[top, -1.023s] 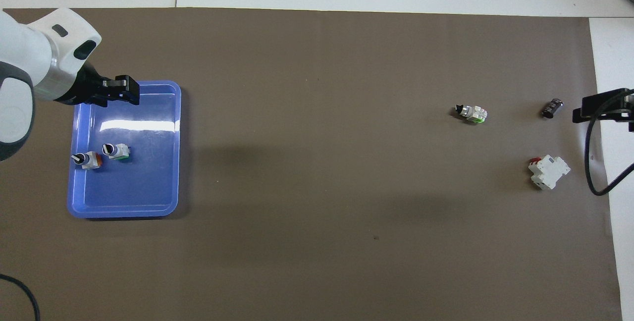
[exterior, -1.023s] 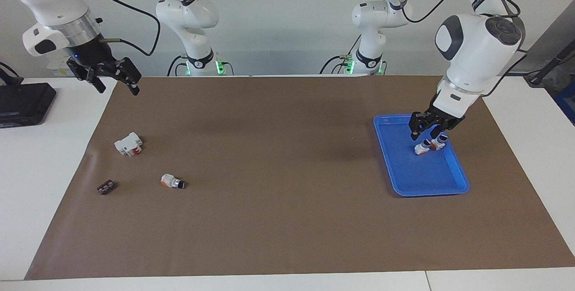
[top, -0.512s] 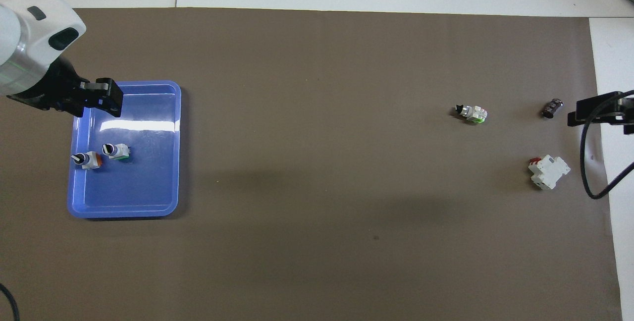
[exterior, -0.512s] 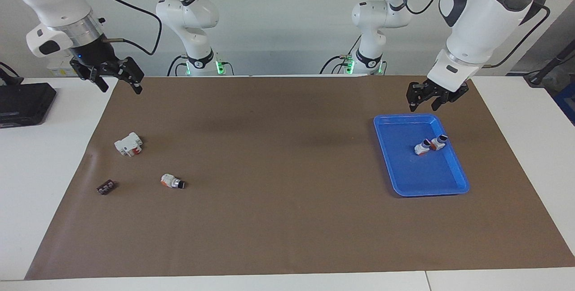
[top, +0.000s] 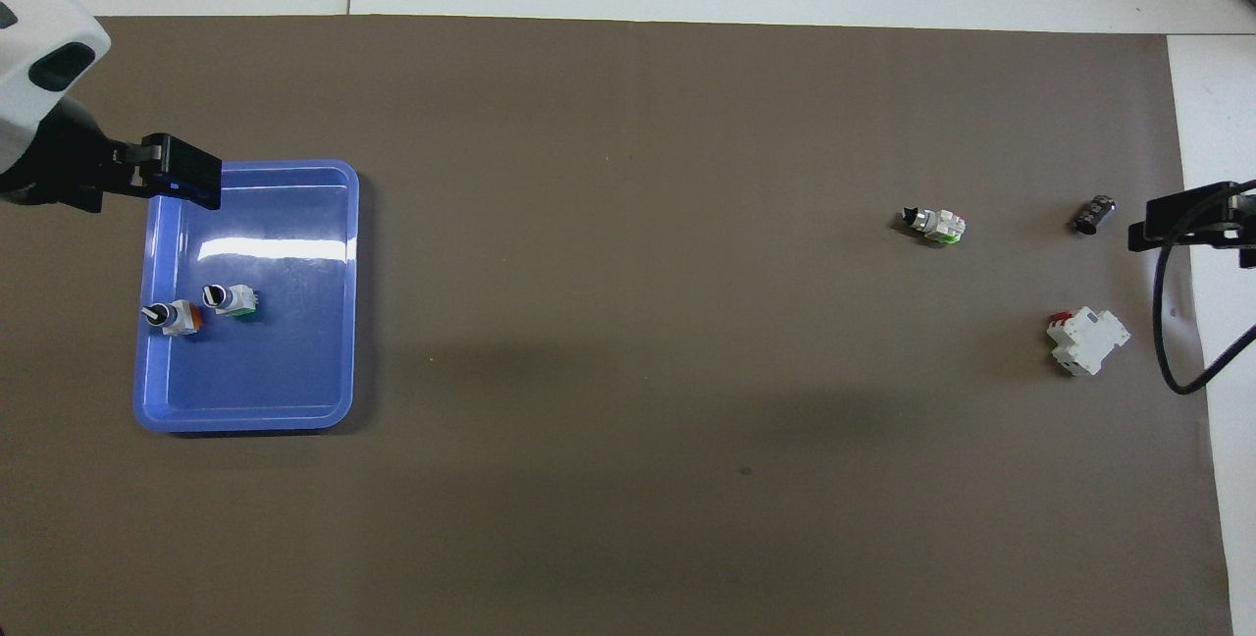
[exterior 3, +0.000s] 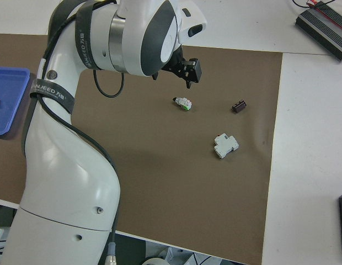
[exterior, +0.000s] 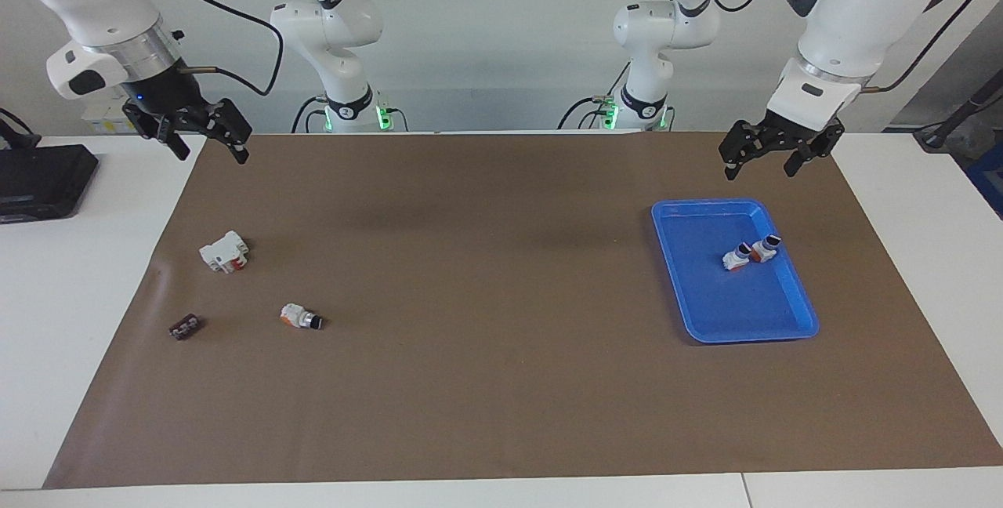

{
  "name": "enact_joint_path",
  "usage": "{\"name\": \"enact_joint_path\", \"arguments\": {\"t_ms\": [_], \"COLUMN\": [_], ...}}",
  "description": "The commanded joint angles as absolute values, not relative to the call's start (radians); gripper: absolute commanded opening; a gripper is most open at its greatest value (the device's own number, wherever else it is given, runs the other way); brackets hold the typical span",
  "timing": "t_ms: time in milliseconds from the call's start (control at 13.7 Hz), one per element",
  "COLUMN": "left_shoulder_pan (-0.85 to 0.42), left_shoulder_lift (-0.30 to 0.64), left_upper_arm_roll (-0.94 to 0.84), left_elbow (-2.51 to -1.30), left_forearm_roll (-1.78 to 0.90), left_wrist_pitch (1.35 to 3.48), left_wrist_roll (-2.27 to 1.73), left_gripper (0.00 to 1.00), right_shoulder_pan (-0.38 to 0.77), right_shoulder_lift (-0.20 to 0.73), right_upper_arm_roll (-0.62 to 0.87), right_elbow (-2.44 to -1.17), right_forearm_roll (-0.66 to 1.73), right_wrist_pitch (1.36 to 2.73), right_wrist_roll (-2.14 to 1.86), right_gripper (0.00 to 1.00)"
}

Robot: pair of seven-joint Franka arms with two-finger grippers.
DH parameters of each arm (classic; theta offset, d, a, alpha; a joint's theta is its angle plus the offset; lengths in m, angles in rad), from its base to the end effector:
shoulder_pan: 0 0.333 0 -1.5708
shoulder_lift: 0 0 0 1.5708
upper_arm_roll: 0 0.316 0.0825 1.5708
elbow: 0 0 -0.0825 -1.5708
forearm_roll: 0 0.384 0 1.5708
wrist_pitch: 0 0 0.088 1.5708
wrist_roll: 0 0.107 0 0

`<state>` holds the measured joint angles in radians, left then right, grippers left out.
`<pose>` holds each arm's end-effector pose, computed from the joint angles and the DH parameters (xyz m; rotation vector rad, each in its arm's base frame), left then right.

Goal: Turn and place switch with both arms

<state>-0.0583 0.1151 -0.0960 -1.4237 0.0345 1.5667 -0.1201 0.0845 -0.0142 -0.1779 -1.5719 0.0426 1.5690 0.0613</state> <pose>0.5843 -0.0835 0.6280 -3.1214 0.0512 -0.0490 0.5481 -0.0475 0.6316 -3.0874 0.2388 -0.0183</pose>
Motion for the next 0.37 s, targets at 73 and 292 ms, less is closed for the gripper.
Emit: {"name": "enact_joint_path", "arguments": {"t_ms": [73, 292], "left_shoulder_pan": [-0.052, -0.051], "left_shoulder_lift": [0.095, 0.094], "left_upper_arm_roll": [-0.097, -0.097], "left_elbow": [-1.460, -1.465], "left_forearm_roll": [0.041, 0.040], "left_wrist_pitch": [1.631, 1.632], "left_wrist_roll": [-0.115, -0.114], "left_gripper": [1.00, 1.00], "right_shoulder_pan": [0.075, 0.069], "right_shoulder_lift": [-0.020, -0.060], "right_upper_arm_roll": [-0.157, -0.143], "right_elbow": [-1.571, -1.629], "right_forearm_roll": [0.025, 0.023], "right_wrist_pitch": [1.543, 1.545], "right_wrist_roll": [0.074, 0.063], "right_gripper": [1.00, 1.00]}}
